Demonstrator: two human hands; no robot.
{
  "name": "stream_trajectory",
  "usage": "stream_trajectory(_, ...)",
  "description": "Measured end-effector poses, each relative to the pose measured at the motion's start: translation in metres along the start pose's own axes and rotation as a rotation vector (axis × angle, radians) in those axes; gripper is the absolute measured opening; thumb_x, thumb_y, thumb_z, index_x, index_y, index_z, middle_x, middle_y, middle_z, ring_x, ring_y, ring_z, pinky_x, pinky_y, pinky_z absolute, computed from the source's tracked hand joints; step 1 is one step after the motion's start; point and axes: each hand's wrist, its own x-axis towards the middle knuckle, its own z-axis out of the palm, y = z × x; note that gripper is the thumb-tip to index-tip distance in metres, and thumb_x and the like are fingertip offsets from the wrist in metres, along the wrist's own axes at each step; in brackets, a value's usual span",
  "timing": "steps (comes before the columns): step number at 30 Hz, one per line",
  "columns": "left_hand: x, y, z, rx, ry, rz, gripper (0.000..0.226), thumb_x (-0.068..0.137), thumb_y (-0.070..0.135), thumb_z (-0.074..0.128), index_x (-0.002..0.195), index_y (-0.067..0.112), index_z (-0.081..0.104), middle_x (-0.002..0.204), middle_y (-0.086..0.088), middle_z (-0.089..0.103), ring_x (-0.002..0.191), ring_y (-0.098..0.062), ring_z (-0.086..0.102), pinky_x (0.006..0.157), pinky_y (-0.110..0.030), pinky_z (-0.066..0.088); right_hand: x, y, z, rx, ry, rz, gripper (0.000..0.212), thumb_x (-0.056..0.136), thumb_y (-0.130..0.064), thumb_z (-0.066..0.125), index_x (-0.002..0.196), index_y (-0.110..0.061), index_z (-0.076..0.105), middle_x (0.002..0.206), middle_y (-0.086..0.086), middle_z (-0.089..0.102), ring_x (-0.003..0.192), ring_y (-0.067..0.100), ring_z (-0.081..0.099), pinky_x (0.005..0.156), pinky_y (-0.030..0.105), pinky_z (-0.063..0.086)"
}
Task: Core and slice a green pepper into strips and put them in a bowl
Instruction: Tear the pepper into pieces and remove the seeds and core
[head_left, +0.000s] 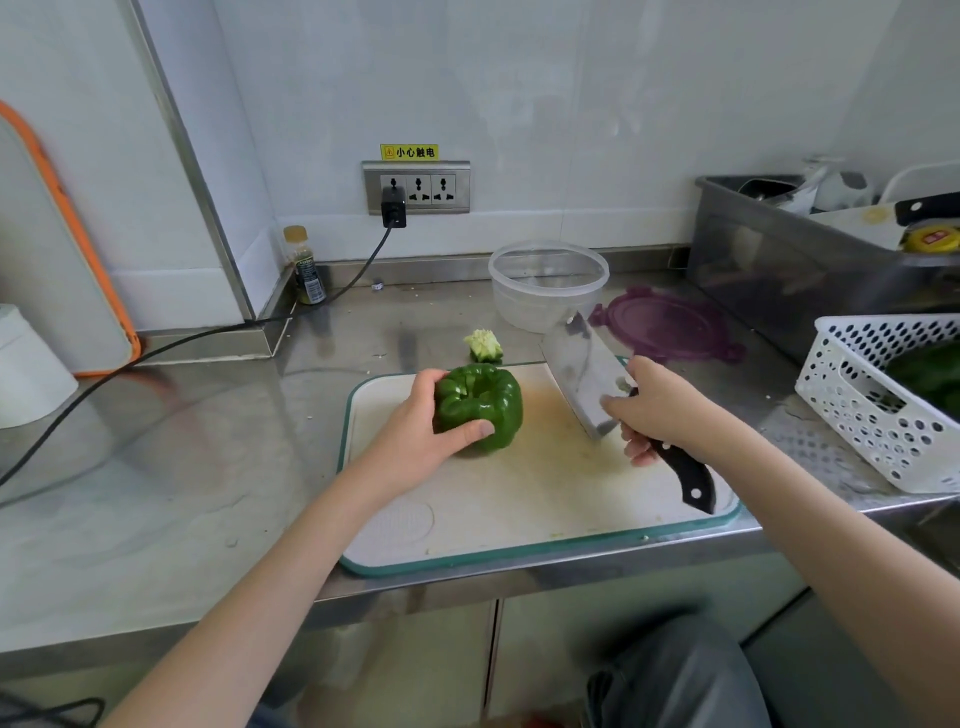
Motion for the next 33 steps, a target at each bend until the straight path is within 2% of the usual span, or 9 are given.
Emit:
stream_trajectory(2, -0.003, -0.006, -0.004, 0.063, -0.07, 0.004, 0.065, 0.086, 0.033, 0.063, 0.139, 0.02, 0.027, 0.132, 0.006, 0.037, 0.123, -0.008, 0.037, 0.105, -0.023, 0.031, -0.01, -0.008, -0.003, -0.036, 0.03, -0.052, 0.014, 0.093, -0.011, 0.047, 0.103, -0.012, 0.038, 0.068, 0.013, 0.052, 0.039, 0.017, 0.044, 0.035, 0.022, 0.04)
stream_trajectory(4, -0.006, -0.011, -0.009, 0.056, -0.103, 0.014, 0.066, 0.09, 0.029, 0.059, 0.145, 0.021, 0.022, 0.137, 0.006, 0.028, 0.128, -0.004, 0.028, 0.107, -0.017, 0.022, -0.025, -0.023, -0.009, -0.069, 0.057, -0.14, 0.009, 0.094, -0.016, 0.047, 0.087, -0.014, 0.041, 0.063, 0.011, 0.049, 0.037, 0.017, 0.04, 0.034, 0.021, 0.038)
stream_trajectory(7, -0.005, -0.015, -0.01, -0.06, -0.028, 0.028, 0.059, 0.087, 0.017, 0.064, 0.138, 0.02, 0.033, 0.133, 0.001, 0.039, 0.122, -0.009, 0.043, 0.103, -0.017, 0.034, -0.051, -0.052, -0.011, -0.197, 0.003, -0.279, 0.024, 0.098, -0.027, 0.043, 0.078, -0.014, 0.041, 0.06, 0.011, 0.052, 0.031, 0.022, 0.047, 0.032, 0.027, 0.045)
stream_trajectory(10, -0.003, -0.013, -0.008, -0.204, 0.05, 0.026, 0.047, 0.08, 0.003, 0.068, 0.113, 0.025, 0.043, 0.114, 0.0, 0.052, 0.106, -0.012, 0.056, 0.087, -0.016, 0.047, -0.064, -0.071, -0.002, -0.362, -0.009, -0.351, 0.028, 0.099, -0.028, 0.038, 0.073, -0.019, 0.036, 0.07, 0.01, 0.052, 0.033, 0.026, 0.054, 0.031, 0.031, 0.047)
stream_trajectory(16, -0.003, -0.014, -0.007, -0.191, 0.069, 0.064, 0.042, 0.08, 0.006, 0.07, 0.105, 0.026, 0.044, 0.118, -0.01, 0.05, 0.106, -0.02, 0.056, 0.091, -0.027, 0.048, -0.066, -0.076, 0.012, -0.471, 0.01, -0.347, 0.032, 0.1, -0.032, 0.035, 0.071, -0.02, 0.031, 0.083, 0.009, 0.047, 0.029, 0.019, 0.05, 0.028, 0.02, 0.037)
stream_trajectory(20, -0.002, -0.017, -0.009, -0.137, 0.063, 0.065, 0.042, 0.079, 0.019, 0.073, 0.104, 0.033, 0.043, 0.12, -0.01, 0.05, 0.109, -0.022, 0.056, 0.097, -0.041, 0.047, -0.067, -0.079, 0.013, -0.481, 0.008, -0.341, 0.033, 0.1, -0.032, 0.035, 0.07, -0.02, 0.031, 0.082, 0.009, 0.046, 0.033, 0.02, 0.05, 0.027, 0.021, 0.038)
stream_trajectory(25, -0.002, -0.014, -0.008, -0.1, 0.071, 0.04, 0.049, 0.068, 0.04, 0.071, 0.107, 0.033, 0.042, 0.119, -0.006, 0.051, 0.108, -0.021, 0.057, 0.096, -0.042, 0.048, -0.067, -0.079, 0.014, -0.48, 0.004, -0.315, 0.032, 0.1, -0.031, 0.035, 0.071, -0.019, 0.031, 0.082, 0.01, 0.047, 0.034, 0.019, 0.05, 0.027, 0.02, 0.037)
stream_trajectory(31, -0.001, -0.018, -0.008, -0.081, 0.081, 0.048, 0.044, 0.08, 0.025, 0.073, 0.112, 0.026, 0.043, 0.119, -0.007, 0.051, 0.108, -0.02, 0.056, 0.097, -0.043, 0.047, -0.073, -0.088, 0.021, -0.523, -0.029, -0.307, 0.033, 0.102, -0.028, 0.031, 0.07, -0.022, 0.028, 0.081, 0.009, 0.044, 0.037, 0.019, 0.048, 0.025, 0.021, 0.035)
stream_trajectory(33, 0.0, -0.018, -0.007, -0.068, 0.095, 0.056, 0.042, 0.082, 0.021, 0.071, 0.114, 0.023, 0.043, 0.12, -0.007, 0.051, 0.109, -0.018, 0.054, 0.098, -0.041, 0.046, -0.074, -0.093, 0.023, -0.529, -0.049, -0.289, 0.023, 0.102, -0.028, 0.03, 0.083, -0.019, 0.035, 0.085, 0.011, 0.046, 0.04, 0.02, 0.049, 0.026, 0.024, 0.041)
